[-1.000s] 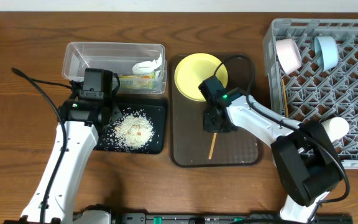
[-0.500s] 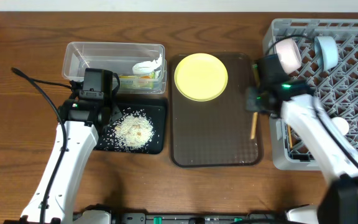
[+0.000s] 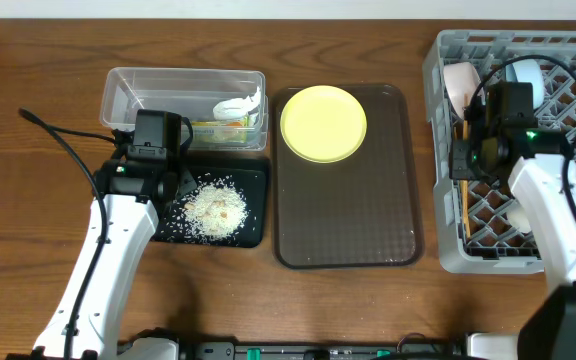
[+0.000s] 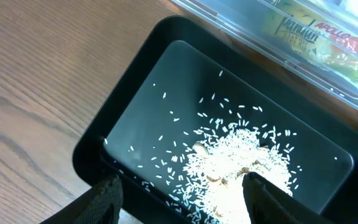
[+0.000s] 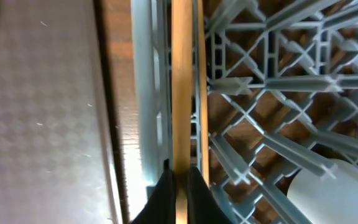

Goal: Sort waste into correct bins and load items into the dishwasher rack
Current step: 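Place the second chopstick into the dish rack with the right gripper, then grasp the edge of the yellow plate with the right gripper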

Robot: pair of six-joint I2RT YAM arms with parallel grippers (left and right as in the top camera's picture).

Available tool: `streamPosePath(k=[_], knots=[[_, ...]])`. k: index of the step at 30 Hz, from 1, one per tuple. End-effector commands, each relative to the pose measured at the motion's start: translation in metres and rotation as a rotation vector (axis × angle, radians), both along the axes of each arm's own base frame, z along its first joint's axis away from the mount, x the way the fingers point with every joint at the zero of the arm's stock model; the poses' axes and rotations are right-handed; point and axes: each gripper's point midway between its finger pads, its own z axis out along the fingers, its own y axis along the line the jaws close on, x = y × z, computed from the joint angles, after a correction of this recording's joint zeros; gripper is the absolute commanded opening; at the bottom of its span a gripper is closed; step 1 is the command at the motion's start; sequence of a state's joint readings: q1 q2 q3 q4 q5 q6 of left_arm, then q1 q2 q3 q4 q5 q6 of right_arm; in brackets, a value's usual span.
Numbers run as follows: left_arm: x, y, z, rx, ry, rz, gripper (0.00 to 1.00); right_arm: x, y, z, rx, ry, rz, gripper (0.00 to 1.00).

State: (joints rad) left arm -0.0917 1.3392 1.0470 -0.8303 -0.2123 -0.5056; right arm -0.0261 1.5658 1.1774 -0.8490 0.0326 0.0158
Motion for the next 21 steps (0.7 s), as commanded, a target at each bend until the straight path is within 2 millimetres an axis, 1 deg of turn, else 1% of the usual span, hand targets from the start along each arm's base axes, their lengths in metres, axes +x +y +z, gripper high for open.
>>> streamPosePath(k=[1,2,4,6,10,12,13,15,17,19,21], knots=[[0.000,0.002,-0.001,0.000,0.001,0.021,0.65,0.002,0.006,-0.004,0.021,0.010,0.056,0.38],[0.000,0.002,-0.001,0.000,0.001,0.021,0.65,0.004,0.009,-0.002,0.030,0.002,0.061,0.42],[0.000,0.002,-0.001,0.000,0.001,0.021,0.65,0.009,0.016,0.005,0.055,-0.032,0.078,0.45],[0.000,0.002,-0.001,0.000,0.001,0.021,0.65,0.018,0.028,0.018,0.094,-0.085,0.107,0.46],[0.001,0.002,-0.001,-0.001,0.001,0.022,0.65,0.039,0.068,0.052,0.230,-0.228,0.170,0.47],[0.001,0.002,-0.001,-0.001,0.001,0.022,0.65,0.049,0.084,0.060,0.259,-0.281,0.167,0.48],[0.001,0.002,-0.001,-0.001,0.001,0.022,0.65,0.055,0.091,0.061,0.263,-0.301,0.166,0.49],[0.001,0.002,-0.001,-0.001,0.001,0.022,0.65,0.063,0.104,0.061,0.255,-0.334,0.188,0.50],[0.001,0.002,0.000,-0.001,0.000,0.022,0.65,0.072,0.115,0.054,0.220,-0.347,0.199,0.52],[0.000,0.002,-0.001,-0.001,0.001,0.022,0.65,0.078,0.123,0.037,0.188,-0.330,0.177,0.55],[0.000,0.002,-0.001,-0.001,0.001,0.022,0.65,0.082,0.130,0.018,0.184,-0.299,0.143,0.54]])
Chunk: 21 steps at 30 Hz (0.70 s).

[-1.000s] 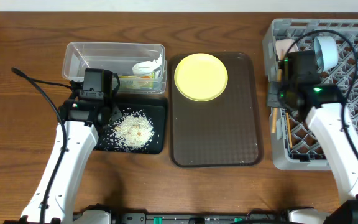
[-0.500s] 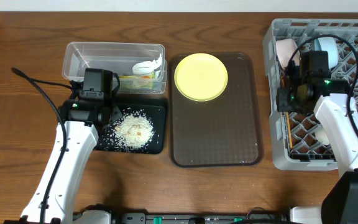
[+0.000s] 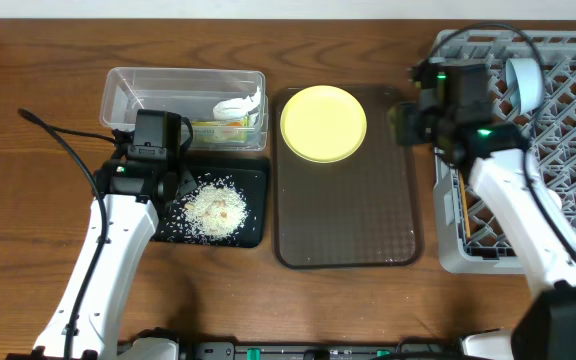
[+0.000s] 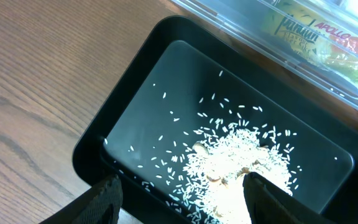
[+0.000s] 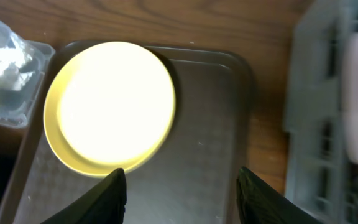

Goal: Sort waste into correct bins and load items into the dishwasher rack
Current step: 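Grasp the edge of the yellow plate with the right gripper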

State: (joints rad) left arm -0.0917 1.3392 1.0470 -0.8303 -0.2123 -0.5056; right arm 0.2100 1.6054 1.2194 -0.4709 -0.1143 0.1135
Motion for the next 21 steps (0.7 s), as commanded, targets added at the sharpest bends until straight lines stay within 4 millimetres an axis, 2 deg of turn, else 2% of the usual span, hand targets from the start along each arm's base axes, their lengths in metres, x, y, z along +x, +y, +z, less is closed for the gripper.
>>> streamPosePath(k=[1,5,9,13,17,21], knots=[[0.000,0.002,-0.001,-0.001,0.001,0.022,0.65,0.006,0.009,-0.040,-0.011,0.088,-0.089,0.54],[0.000,0.002,-0.001,-0.001,0.001,0.022,0.65,0.011,0.027,-0.084,0.046,0.173,-0.156,0.53],[0.000,0.002,-0.001,-0.001,0.001,0.022,0.66,0.019,0.044,-0.116,0.058,0.191,-0.154,0.52],[0.000,0.002,-0.001,-0.001,0.002,0.021,0.65,0.018,0.054,-0.143,0.054,0.223,-0.161,0.46],[0.000,0.002,-0.001,0.000,0.004,0.021,0.66,0.013,0.043,-0.157,0.034,0.261,-0.263,0.21],[0.000,0.002,-0.001,0.000,0.004,0.021,0.65,0.017,0.031,-0.147,0.006,0.232,-0.305,0.01]])
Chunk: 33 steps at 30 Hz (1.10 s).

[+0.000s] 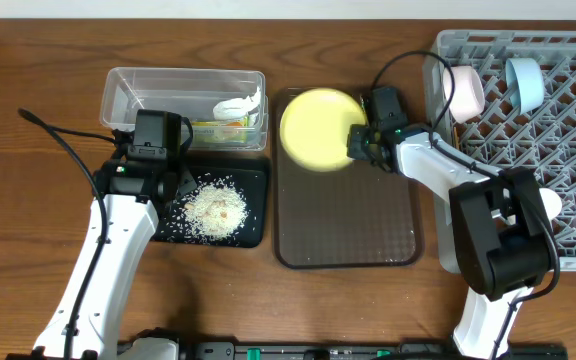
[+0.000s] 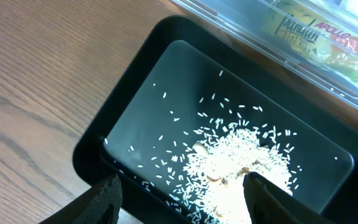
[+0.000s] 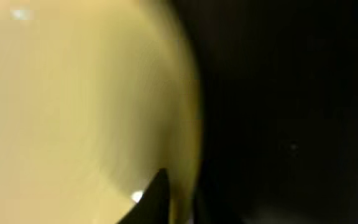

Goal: Sort waste into correct bins and load items into the dishwasher rack
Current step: 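Grasp the edge of the yellow plate with the right gripper, then carry the yellow plate to the rack and stand it upright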

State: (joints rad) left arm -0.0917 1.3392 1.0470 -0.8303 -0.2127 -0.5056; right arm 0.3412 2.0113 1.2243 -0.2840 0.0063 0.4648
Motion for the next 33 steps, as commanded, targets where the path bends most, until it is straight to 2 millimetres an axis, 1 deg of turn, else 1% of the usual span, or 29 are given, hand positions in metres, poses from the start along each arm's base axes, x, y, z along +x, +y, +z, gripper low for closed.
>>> streamPosePath(k=[1,3,4,6,8,11,12,15,17,20,22,26,28,29,31,33], knots=[[0.000,0.002,-0.001,-0.001,0.004,0.021,0.66,0.004,-0.017,0.008,-0.048,-0.021,-0.083,0.01],[0.000,0.002,-0.001,-0.001,0.004,0.021,0.65,0.007,-0.027,0.027,-0.067,-0.057,-0.085,0.01],[0.000,0.002,-0.001,-0.001,0.004,0.021,0.65,0.009,-0.032,0.040,-0.078,-0.082,-0.074,0.01],[0.000,0.002,-0.001,-0.001,0.004,0.021,0.65,0.011,-0.045,0.071,-0.118,-0.141,-0.051,0.01],[0.000,0.002,-0.001,-0.001,0.004,0.021,0.66,0.010,-0.063,0.101,-0.177,-0.196,-0.053,0.01],[0.000,0.002,-0.001,-0.001,0.004,0.021,0.66,0.001,-0.102,0.152,-0.331,-0.282,-0.085,0.01],[0.000,0.002,-0.001,-0.001,0.004,0.021,0.65,-0.003,-0.118,0.172,-0.406,-0.316,-0.098,0.01],[0.000,0.002,-0.001,-0.001,0.003,0.021,0.65,-0.018,-0.157,0.219,-0.589,-0.380,-0.136,0.01],[0.000,0.002,-0.001,-0.001,0.003,0.021,0.66,-0.029,-0.183,0.246,-0.704,-0.401,-0.169,0.01],[0.000,0.002,-0.001,-0.001,0.003,0.021,0.66,-0.047,-0.220,0.274,-0.862,-0.390,-0.216,0.01],[0.000,0.002,-0.001,-0.001,0.003,0.021,0.65,-0.059,-0.245,0.286,-0.962,-0.352,-0.241,0.01],[0.000,0.002,-0.001,-0.001,0.002,0.021,0.65,-0.079,-0.286,0.293,-1.095,-0.247,-0.301,0.01],[0.000,0.002,-0.001,-0.001,0.002,0.021,0.65,-0.085,-0.297,0.287,-1.097,-0.203,-0.306,0.01],[0.000,0.002,-0.001,-0.001,0.002,0.021,0.65,-0.088,-0.302,0.279,-1.080,-0.173,-0.297,0.01],[0.000,0.002,-0.001,-0.001,0.002,0.021,0.65,-0.088,-0.304,0.264,-1.044,-0.133,-0.257,0.01],[0.001,0.002,-0.001,-0.002,0.000,0.022,0.65,-0.085,-0.299,0.247,-0.994,-0.104,-0.204,0.01]])
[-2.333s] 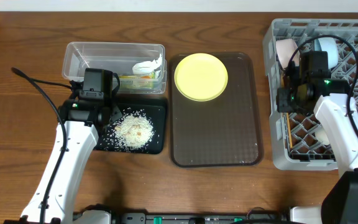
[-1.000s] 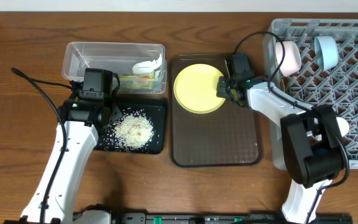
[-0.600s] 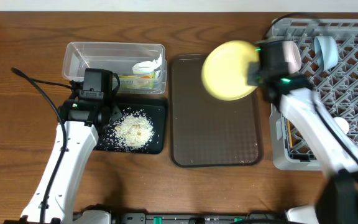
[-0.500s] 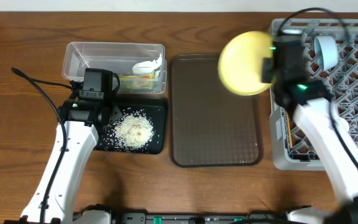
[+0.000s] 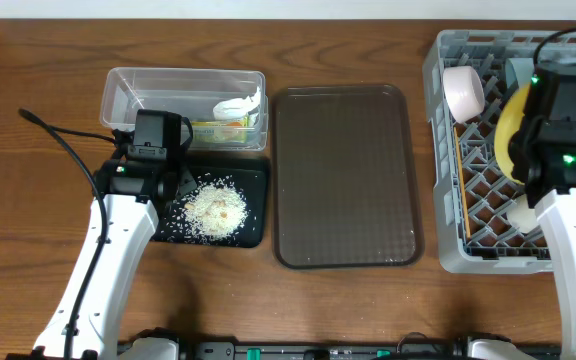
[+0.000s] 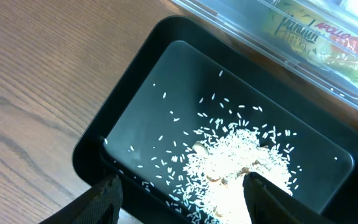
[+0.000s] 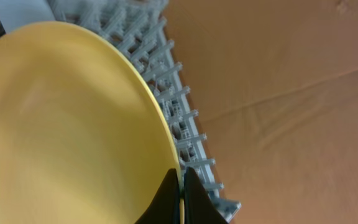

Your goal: Sort waste into correct bins and load items into the dishwasher rack

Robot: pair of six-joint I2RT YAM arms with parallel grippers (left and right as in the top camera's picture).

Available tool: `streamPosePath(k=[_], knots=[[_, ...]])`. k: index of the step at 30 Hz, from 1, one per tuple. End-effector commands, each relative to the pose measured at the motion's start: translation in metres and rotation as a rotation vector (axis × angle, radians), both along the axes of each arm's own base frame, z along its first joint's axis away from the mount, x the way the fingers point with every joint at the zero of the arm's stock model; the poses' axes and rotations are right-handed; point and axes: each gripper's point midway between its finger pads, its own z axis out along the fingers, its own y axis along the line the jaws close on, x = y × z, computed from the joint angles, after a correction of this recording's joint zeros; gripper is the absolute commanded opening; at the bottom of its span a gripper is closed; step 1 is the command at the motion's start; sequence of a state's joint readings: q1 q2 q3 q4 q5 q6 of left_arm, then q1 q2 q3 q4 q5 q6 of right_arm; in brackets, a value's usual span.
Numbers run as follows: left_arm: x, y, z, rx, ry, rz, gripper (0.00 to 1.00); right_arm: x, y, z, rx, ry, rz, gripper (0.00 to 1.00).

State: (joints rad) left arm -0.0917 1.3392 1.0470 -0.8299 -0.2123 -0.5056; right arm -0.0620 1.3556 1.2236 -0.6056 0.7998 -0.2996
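Note:
The yellow plate (image 5: 510,130) stands on edge over the grey dishwasher rack (image 5: 448,205), and my right gripper (image 7: 181,193) is shut on its rim (image 7: 160,118). A pink cup (image 5: 463,90) and a pale blue cup (image 5: 521,72) sit in the rack's far part. The black bin (image 6: 135,106) holds spilled rice (image 6: 235,168), and my left gripper (image 6: 182,196) hangs open over its near edge. The clear bin (image 5: 133,85) at the back left holds wrappers (image 5: 230,125).
A brown tray (image 5: 345,175) lies bare between the bins and the rack. Wooden chopsticks (image 5: 462,205) lie along the rack's left side. A white cup (image 5: 526,215) sits low in the rack. Wood table (image 5: 38,220) surrounds everything.
The plate was on the brown tray with my right gripper at its right rim. Now the gripper holds it on edge over the rack, and the tray is bare. The left arm is unchanged.
My right gripper was shut on the chopsticks at the rack's left side. Then it was open above the tray near the plate. Then it was at the plate's rim. Now it holds the plate upright over the rack. My left gripper stayed open over the black bin.

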Motion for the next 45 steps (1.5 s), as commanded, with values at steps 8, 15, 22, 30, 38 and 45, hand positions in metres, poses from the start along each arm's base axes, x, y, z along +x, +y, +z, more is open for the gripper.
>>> streamPosePath(k=[8,15,22,30,38,45], knots=[[0.001,0.002,-0.001,-0.005,-0.005,0.031,0.66,0.016,0.011,-0.057,0.134,0.098,0.014,0.06],[0.002,0.002,-0.001,-0.005,-0.006,0.031,0.82,0.017,0.024,-0.060,0.275,-0.032,-0.046,0.49],[0.002,0.001,0.002,-0.002,-0.012,-0.002,0.82,0.022,0.069,-0.014,0.594,-0.275,0.134,0.70],[0.023,-0.036,0.009,-0.106,-0.070,-0.275,0.80,0.016,0.145,-0.018,0.859,-0.124,0.551,0.80],[-0.030,-0.036,-0.013,-0.140,0.168,-0.278,0.84,-0.003,0.148,-0.086,0.990,0.126,0.397,0.81],[-0.061,-0.040,-0.009,-0.171,0.251,-0.317,0.84,-0.029,0.150,-0.093,1.028,0.203,0.328,0.88]])
